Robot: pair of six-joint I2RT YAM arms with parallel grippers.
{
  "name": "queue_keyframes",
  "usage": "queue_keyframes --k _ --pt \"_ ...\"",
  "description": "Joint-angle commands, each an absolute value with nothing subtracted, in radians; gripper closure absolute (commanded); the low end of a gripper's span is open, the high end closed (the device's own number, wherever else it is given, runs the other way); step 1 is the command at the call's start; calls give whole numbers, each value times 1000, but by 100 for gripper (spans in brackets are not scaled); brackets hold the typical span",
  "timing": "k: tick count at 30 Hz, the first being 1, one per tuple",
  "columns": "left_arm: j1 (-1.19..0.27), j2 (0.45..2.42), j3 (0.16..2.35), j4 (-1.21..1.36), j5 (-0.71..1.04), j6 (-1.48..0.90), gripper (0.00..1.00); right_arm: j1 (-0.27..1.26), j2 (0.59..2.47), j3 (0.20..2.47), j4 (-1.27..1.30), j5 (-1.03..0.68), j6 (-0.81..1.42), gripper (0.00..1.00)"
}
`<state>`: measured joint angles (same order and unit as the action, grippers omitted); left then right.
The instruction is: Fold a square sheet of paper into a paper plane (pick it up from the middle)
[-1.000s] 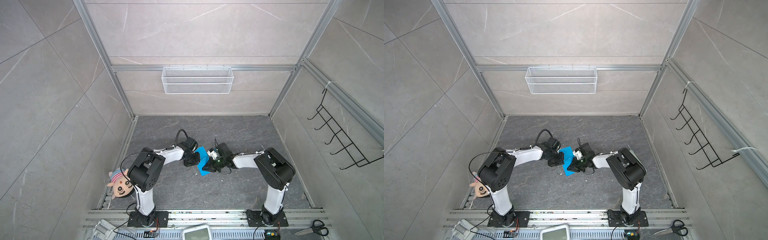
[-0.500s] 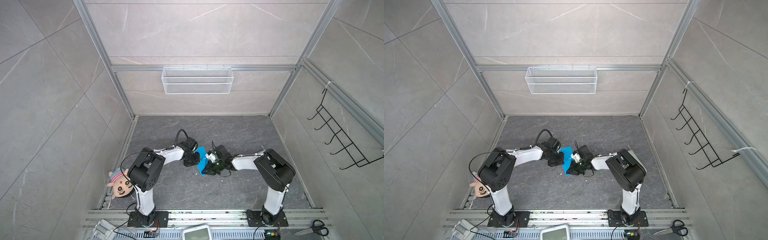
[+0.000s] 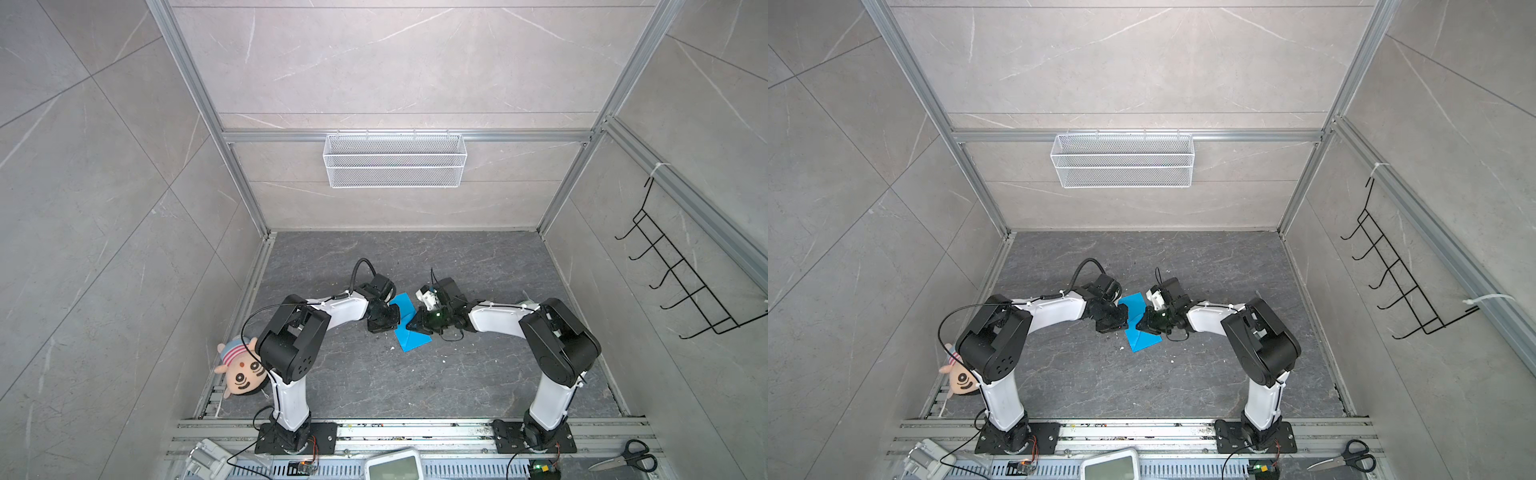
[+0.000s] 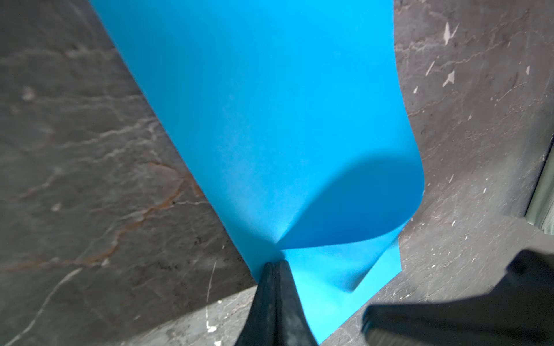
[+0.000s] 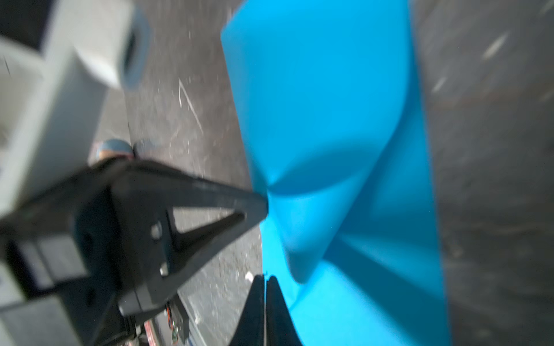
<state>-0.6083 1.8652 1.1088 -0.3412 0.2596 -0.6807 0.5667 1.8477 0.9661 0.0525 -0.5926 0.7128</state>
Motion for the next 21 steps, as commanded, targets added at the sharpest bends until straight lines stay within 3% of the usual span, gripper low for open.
queue_keyframes --k 1,21 --pt "-611 1899 1115 -378 222 -659 100 566 1900 1015 42 -571 693 91" --pt "-611 1893 1131 -380 226 -646 100 544 1937 975 21 -503 708 92"
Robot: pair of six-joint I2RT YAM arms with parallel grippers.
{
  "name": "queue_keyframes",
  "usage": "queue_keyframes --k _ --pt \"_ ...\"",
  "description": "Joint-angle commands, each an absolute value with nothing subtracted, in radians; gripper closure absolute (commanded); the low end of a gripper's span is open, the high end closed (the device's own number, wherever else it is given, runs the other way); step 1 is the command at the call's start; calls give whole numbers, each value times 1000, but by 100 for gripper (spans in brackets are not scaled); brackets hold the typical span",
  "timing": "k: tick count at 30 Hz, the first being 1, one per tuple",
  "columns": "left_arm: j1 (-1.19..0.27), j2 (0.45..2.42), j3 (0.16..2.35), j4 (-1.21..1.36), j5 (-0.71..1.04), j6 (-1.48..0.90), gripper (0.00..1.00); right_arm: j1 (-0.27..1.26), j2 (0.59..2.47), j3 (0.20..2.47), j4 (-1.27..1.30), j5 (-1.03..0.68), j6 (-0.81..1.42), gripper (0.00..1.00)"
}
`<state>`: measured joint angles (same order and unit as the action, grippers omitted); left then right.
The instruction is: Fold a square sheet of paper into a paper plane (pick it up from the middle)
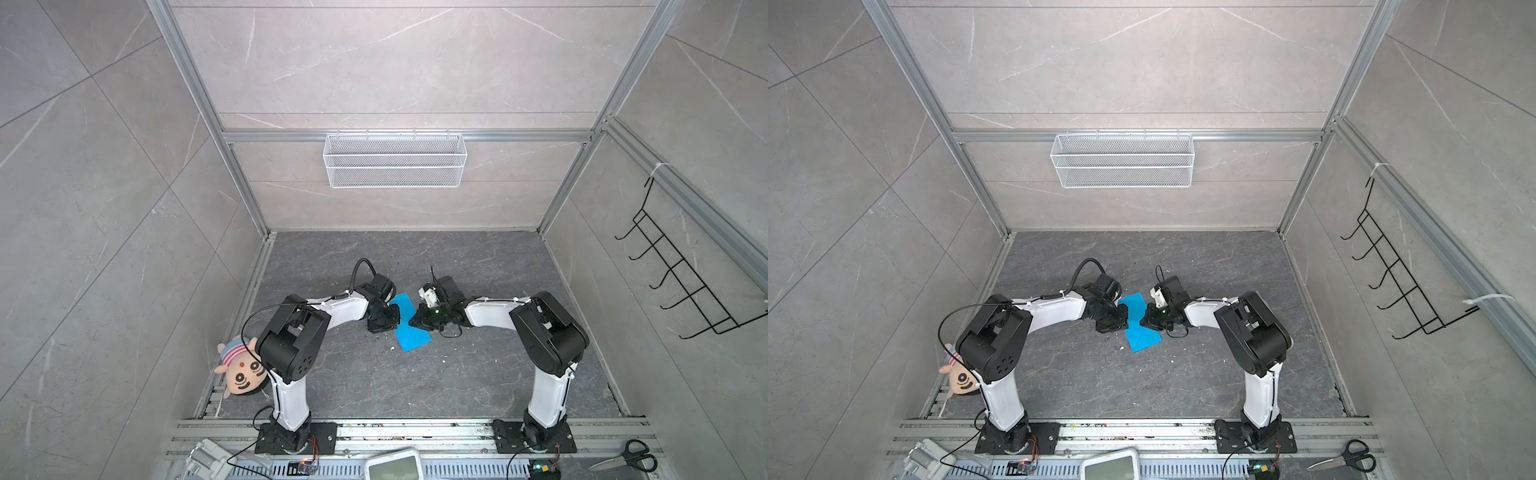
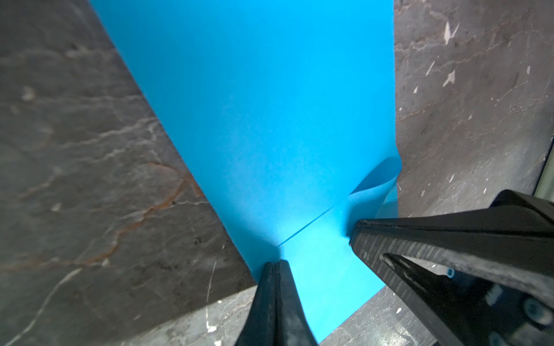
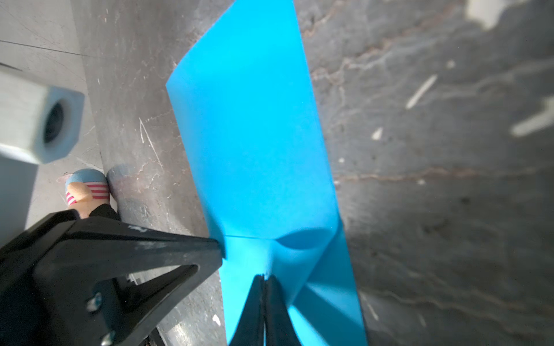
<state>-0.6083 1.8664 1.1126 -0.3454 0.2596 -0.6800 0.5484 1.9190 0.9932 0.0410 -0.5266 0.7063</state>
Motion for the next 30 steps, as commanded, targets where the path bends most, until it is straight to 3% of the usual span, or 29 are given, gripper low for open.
queue_keyframes --k 1,7,17,23,30 --pt "-611 1893 1135 -379 231 -644 100 545 1939 973 20 -500 710 91" --pt "-611 1868 1156 -353 262 -640 99 543 1939 956 20 -481 719 92" --pt "-649 1718 1077 -275 256 -738 76 543 1934 939 26 -454 748 92" --pt "-739 1668 1014 -246 221 -813 76 543 1943 933 36 -447 765 92" --pt "-784 1704 981 -258 199 -863 86 540 1946 926 41 -442 780 92"
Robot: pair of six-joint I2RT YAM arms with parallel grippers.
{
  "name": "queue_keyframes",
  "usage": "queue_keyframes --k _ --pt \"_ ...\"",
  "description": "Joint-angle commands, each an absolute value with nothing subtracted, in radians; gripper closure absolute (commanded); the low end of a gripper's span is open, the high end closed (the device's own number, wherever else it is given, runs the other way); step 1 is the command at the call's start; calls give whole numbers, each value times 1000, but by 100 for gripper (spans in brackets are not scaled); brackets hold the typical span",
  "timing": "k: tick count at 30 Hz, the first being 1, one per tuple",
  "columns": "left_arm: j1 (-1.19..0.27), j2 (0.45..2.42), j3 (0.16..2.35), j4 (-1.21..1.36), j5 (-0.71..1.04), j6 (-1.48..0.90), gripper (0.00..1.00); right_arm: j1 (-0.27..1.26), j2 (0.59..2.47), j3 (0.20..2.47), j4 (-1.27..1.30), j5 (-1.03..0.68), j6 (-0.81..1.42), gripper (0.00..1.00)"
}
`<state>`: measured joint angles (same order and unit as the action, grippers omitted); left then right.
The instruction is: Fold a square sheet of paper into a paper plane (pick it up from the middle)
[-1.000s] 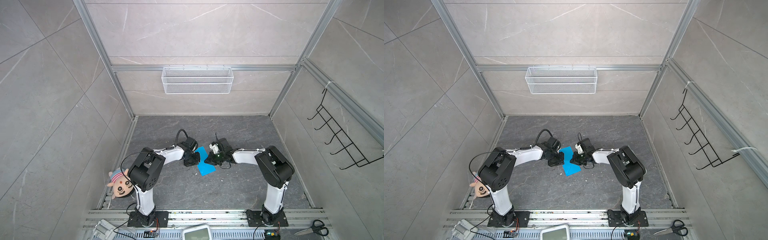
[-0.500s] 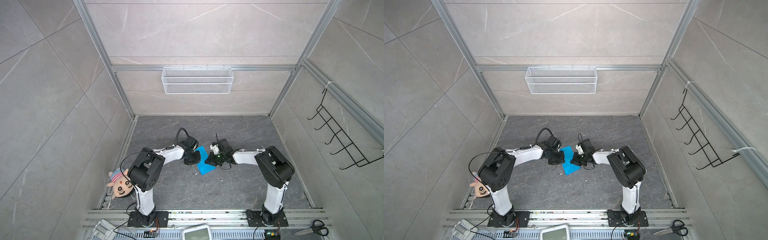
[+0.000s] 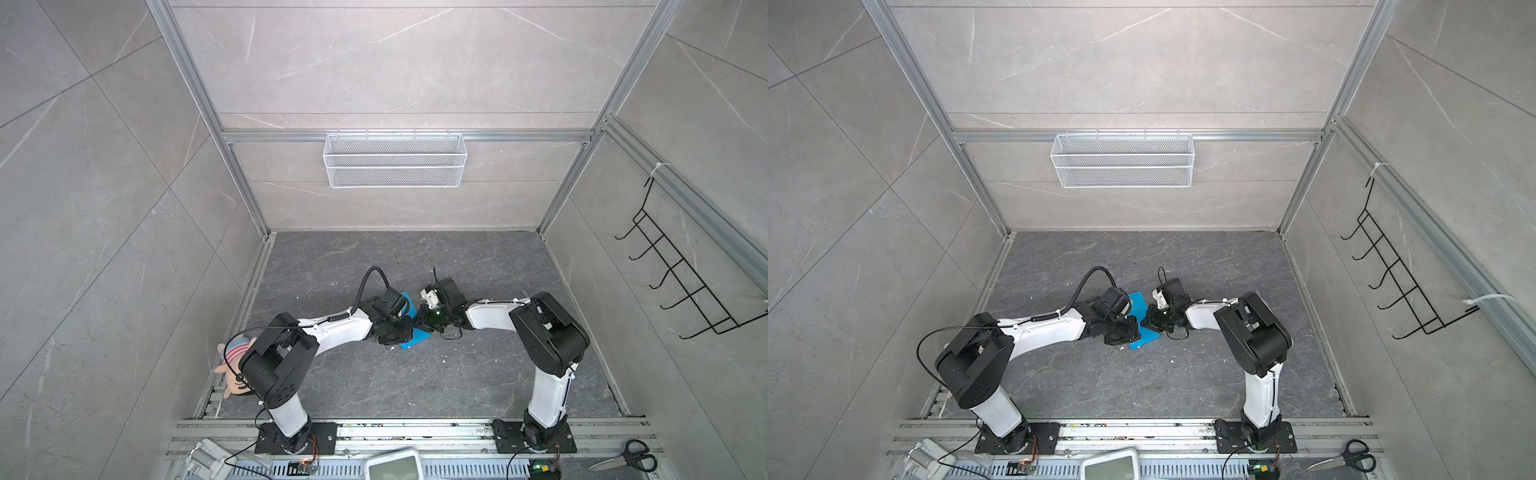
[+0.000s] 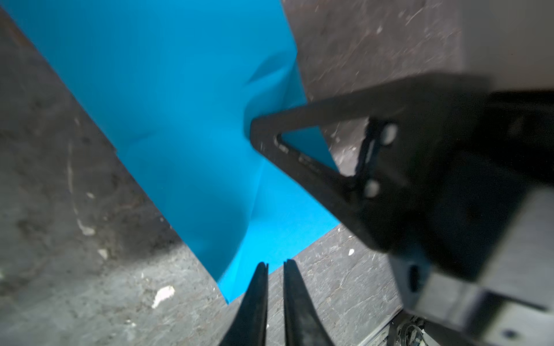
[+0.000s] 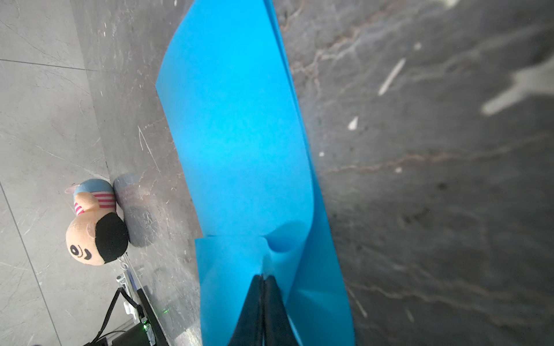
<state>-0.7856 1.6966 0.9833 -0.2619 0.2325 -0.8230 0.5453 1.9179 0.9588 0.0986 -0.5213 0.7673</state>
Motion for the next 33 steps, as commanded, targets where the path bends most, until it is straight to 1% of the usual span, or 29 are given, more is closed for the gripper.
queue_keyframes --k 1,23,25,33 --pt "-784 1708 980 -261 199 -865 87 540 1945 925 41 -441 780 92" --pt "-790 1784 971 -331 174 -880 98 531 1926 911 60 -447 780 92" --pt "-792 1791 968 -338 178 -881 100 531 1913 912 77 -468 759 92" --pt "-798 1808 968 -358 185 -873 100 546 1818 916 65 -593 564 92"
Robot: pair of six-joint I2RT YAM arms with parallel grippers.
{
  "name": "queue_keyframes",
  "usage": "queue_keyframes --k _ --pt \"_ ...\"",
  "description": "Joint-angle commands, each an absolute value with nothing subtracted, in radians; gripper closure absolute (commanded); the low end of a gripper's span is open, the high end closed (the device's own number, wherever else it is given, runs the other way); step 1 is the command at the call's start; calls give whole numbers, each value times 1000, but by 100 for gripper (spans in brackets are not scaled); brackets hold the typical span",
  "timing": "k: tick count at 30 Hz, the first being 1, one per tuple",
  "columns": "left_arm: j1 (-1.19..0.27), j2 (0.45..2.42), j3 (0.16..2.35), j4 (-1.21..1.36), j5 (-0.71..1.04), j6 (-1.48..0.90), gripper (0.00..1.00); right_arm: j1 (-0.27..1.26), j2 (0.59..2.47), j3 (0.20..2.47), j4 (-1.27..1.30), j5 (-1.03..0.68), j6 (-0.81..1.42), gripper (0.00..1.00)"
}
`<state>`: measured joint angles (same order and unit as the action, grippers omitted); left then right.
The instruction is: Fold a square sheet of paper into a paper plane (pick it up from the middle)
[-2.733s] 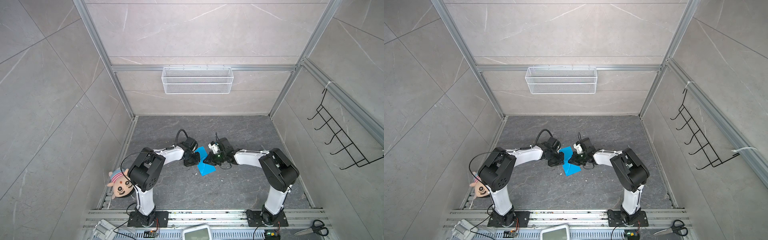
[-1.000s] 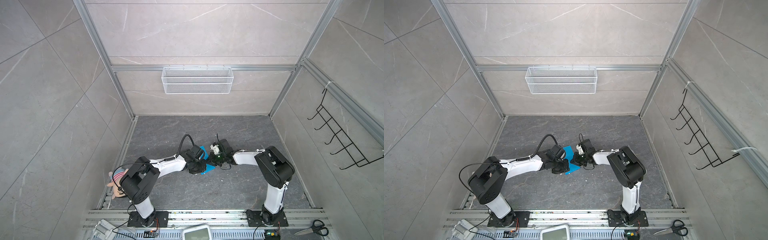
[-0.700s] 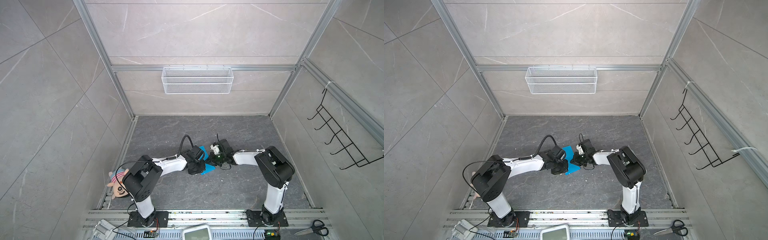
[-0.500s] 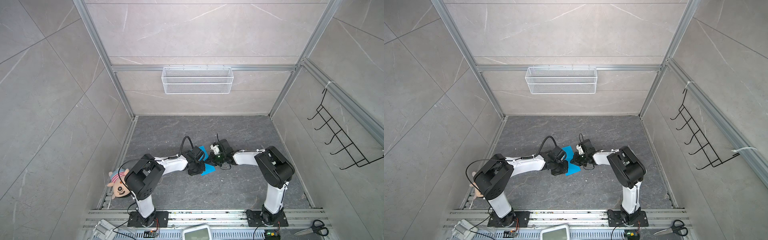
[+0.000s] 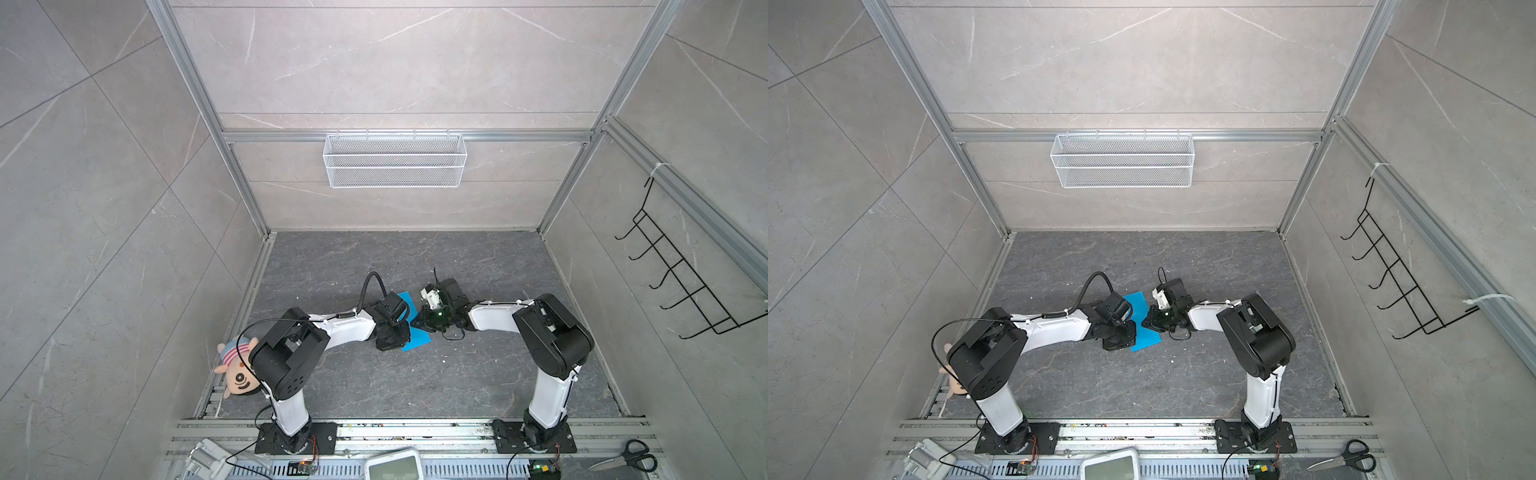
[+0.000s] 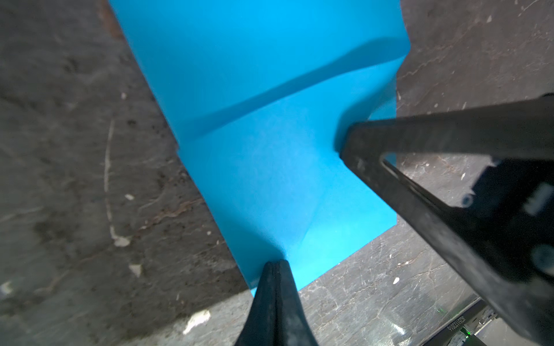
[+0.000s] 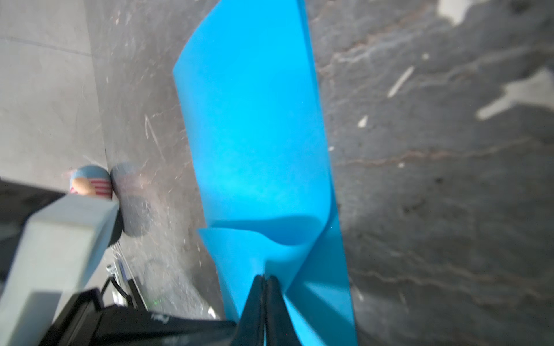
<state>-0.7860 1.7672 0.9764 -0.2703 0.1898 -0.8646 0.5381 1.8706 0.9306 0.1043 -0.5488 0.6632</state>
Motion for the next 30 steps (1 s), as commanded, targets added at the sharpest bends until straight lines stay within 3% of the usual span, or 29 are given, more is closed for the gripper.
queue_keyframes --k 1,14,30 --pt "-798 1809 968 -357 184 -872 100 553 1814 915 56 -597 554 91" --pt "-799 1813 968 -360 184 -868 100 607 1890 937 32 -628 532 93" --pt "-799 1802 953 -370 180 -870 100 534 1884 914 -4 -485 552 94"
